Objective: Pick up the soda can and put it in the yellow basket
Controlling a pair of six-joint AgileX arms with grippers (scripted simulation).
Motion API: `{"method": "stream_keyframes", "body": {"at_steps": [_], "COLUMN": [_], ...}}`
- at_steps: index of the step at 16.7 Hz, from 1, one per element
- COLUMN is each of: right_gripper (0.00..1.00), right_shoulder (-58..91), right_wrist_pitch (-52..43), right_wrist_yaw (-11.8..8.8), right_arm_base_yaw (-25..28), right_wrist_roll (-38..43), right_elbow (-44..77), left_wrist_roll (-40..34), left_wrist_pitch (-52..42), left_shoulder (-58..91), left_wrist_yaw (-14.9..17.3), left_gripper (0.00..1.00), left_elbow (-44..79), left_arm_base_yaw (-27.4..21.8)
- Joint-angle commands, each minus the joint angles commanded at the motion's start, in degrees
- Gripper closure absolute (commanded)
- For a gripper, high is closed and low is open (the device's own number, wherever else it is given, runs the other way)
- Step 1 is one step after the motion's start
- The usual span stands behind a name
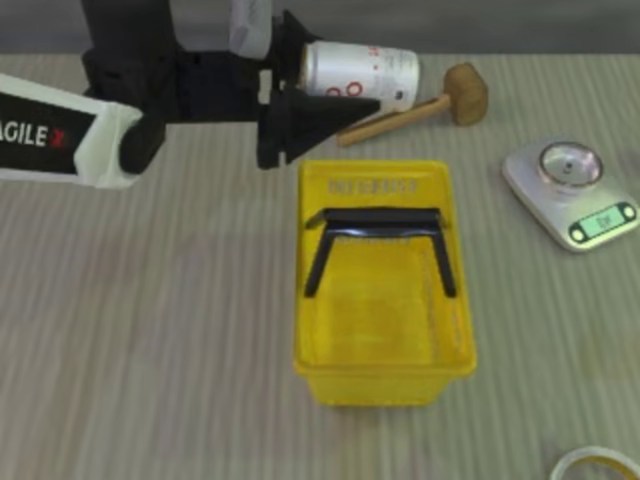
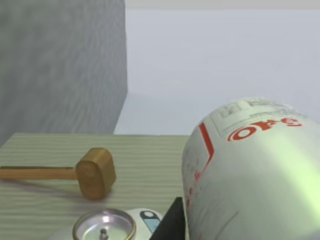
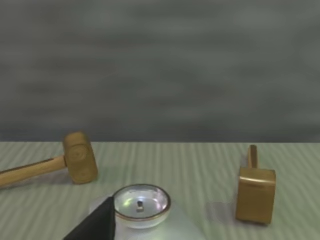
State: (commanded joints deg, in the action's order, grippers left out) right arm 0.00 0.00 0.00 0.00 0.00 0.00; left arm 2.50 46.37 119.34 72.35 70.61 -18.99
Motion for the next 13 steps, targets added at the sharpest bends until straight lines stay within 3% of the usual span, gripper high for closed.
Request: {"method": "stream_keyframes", "body": {"at_steps": [6, 13], "right_gripper": [0.00, 0.00], "right_shoulder": [0.0, 0.0], "right_wrist_pitch": [0.0, 0.0], "right_wrist_yaw": [0.0, 0.0], "right_arm_base_yaw": [0.0, 0.0], "right_wrist_roll": [0.0, 0.0], "right_elbow": [0.0, 0.0], "left_wrist_roll": [0.1, -0.2], "left_wrist_pitch": [0.9, 16.1], "left_shoulder": [1.2, 13.3], "left_wrist_yaw": [0.1, 0.2], "left_gripper": [1.00, 1.00], "left_elbow": [0.1, -2.2], "left_arm_base_yaw": [0.3, 1.3]}}
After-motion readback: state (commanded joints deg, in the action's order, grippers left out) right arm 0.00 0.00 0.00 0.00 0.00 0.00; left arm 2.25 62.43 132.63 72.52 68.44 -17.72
